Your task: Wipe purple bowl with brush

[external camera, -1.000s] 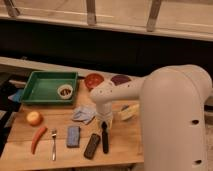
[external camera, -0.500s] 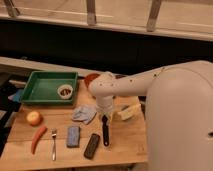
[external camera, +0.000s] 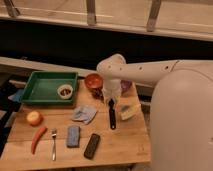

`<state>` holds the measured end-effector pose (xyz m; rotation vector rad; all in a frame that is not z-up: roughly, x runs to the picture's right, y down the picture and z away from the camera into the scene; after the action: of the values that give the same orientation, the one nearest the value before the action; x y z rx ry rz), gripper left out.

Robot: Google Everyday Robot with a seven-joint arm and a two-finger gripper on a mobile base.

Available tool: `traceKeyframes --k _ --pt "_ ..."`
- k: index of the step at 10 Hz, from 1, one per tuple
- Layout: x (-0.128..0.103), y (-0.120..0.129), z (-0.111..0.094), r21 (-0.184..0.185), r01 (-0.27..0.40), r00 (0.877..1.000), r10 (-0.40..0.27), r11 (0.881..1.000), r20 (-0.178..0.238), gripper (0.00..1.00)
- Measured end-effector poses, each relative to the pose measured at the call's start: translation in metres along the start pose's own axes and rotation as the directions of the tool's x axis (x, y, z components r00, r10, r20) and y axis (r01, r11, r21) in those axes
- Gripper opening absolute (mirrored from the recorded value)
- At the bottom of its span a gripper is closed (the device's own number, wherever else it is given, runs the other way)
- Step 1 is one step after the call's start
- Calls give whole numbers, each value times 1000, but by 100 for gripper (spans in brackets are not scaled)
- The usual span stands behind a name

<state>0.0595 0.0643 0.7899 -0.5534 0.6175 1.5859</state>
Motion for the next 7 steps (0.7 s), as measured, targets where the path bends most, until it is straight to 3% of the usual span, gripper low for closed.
traceKeyframes --k 3,5,7 --pt "-54 -36 -28 -76 71 997 -71 995 9 13" --pt "-69 -51 -54 -86 128 992 -127 988 14 13" --pt "-70 -55 -70 -89 211 977 -212 973 4 13"
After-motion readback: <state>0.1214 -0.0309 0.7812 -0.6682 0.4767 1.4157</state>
